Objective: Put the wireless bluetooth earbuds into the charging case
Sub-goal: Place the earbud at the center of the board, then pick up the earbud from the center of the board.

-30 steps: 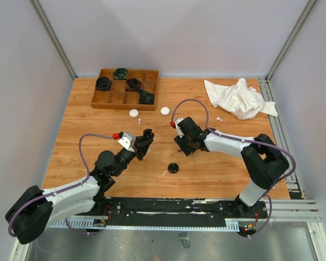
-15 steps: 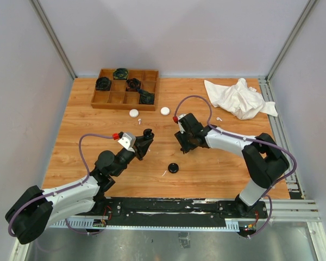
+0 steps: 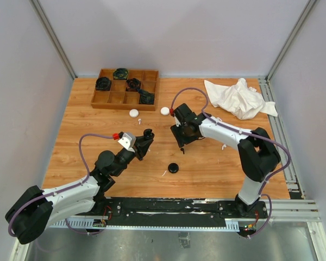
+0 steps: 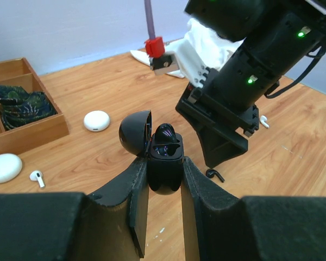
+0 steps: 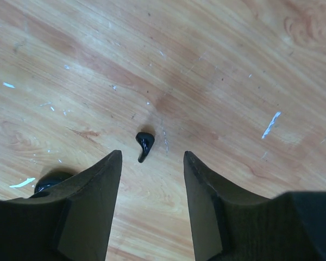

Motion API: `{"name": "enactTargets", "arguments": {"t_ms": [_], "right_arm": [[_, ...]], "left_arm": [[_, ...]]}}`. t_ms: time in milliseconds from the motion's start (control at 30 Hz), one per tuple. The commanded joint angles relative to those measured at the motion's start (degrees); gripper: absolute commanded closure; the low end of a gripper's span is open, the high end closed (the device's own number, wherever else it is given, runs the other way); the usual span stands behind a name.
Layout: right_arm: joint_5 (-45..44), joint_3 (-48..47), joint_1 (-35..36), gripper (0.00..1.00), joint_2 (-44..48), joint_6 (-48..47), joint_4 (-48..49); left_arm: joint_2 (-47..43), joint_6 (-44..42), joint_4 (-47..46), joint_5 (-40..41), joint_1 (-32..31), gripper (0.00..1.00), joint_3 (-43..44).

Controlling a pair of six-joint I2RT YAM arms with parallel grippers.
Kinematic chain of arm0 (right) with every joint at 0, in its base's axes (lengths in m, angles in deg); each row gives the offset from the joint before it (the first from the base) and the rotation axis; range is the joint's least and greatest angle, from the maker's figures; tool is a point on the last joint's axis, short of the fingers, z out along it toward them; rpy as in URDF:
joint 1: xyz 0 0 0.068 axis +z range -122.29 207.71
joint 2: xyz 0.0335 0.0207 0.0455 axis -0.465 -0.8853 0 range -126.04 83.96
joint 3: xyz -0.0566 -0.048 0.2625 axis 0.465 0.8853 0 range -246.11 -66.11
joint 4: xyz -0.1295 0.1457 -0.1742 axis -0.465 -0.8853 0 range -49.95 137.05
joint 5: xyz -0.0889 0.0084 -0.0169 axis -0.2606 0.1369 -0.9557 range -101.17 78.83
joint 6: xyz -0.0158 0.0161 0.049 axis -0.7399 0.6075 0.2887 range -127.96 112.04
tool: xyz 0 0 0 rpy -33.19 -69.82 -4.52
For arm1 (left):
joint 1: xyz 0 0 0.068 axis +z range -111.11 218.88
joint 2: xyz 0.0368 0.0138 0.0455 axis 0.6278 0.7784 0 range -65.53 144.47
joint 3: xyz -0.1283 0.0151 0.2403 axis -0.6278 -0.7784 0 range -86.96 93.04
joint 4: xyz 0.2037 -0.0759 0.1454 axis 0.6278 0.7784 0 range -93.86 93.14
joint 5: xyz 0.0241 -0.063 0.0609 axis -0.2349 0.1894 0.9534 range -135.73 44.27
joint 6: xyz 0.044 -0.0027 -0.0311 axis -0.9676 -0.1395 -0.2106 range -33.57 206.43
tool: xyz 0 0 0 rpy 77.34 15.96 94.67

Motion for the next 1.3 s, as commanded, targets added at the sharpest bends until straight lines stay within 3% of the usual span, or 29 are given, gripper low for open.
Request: {"name": "enactTargets", "arguments": {"t_ms": [0, 300, 700, 1000, 1267], "right_arm": [[-0.61, -4.81, 0.57, 0.50, -4.63, 4.30, -10.61], [-0.38, -11.22, 0.74, 0.56, -11.14, 7.73, -15.20], [0.98, -13.01, 0.69, 0.66, -16.57, 9.48, -15.08], [1.37, -13.47, 0.74, 0.69, -17.83, 9.87, -14.48], [0.93, -13.45, 0.60, 0.79, -16.71, 9.04, -13.57]], "left_arm": [[-0.07, -0.13, -1.80, -0.48, 0.34, 1.00, -0.23], [-0.07, 0.04, -1.91, -0.61, 0.33, 1.00, -0.23], [0.06, 0.36, -2.26, -0.93, 0.34, 1.00, -0.32], [0.07, 0.50, -2.18, -1.19, 0.35, 1.00, -0.23], [-0.38, 0.79, -2.20, -1.58, 0.33, 1.00, -0.23]]}}
